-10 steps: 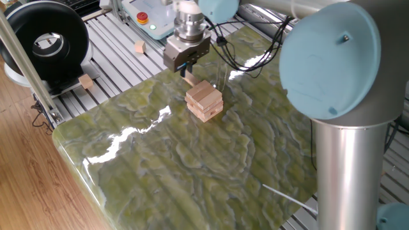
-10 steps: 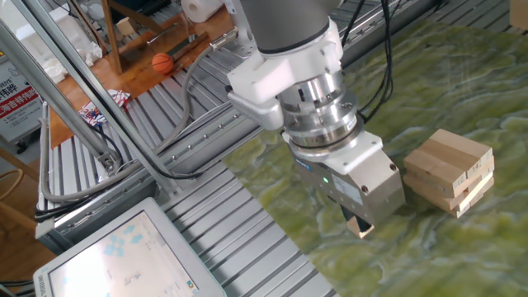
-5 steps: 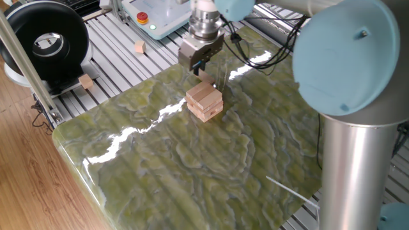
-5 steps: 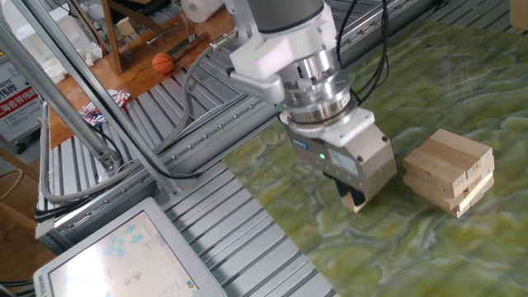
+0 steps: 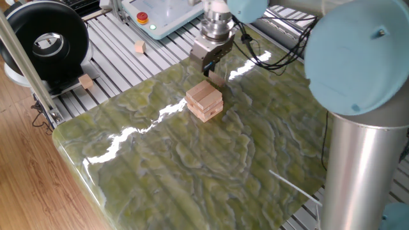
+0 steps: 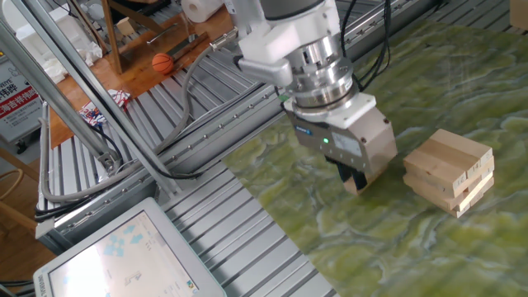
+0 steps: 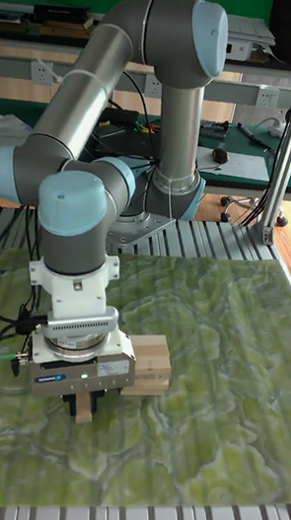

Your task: Play Jenga

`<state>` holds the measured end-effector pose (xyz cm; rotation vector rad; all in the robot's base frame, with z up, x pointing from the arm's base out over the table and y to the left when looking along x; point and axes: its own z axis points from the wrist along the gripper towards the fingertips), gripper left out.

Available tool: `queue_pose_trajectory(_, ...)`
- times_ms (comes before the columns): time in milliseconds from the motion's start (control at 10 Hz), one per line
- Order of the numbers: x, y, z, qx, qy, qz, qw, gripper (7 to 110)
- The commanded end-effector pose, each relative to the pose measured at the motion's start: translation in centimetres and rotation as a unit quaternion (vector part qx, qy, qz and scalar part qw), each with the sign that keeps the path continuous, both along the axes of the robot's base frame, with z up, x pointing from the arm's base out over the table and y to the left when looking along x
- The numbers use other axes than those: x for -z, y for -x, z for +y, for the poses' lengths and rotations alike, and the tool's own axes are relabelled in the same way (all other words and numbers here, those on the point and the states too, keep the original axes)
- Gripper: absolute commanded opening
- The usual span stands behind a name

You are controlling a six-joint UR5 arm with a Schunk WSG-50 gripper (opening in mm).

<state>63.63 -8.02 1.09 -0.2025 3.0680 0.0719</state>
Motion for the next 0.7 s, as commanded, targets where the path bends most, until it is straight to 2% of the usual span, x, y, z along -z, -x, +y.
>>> queue_pose_trajectory(0,-0.3,1.7,-1.1,0.001,-0.008,-0.006,0.9999,22)
queue_pose_trajectory(200,-0.1,2.2,-1.7,0.017,-0.008,-0.013,0.9997,22)
queue_pose_trajectory(400,0.4,2.8,-2.6,0.033,0.006,-0.012,0.9994,22)
queue_pose_trajectory(600,0.7,3.6,-2.8,0.039,0.001,-0.011,0.9992,22)
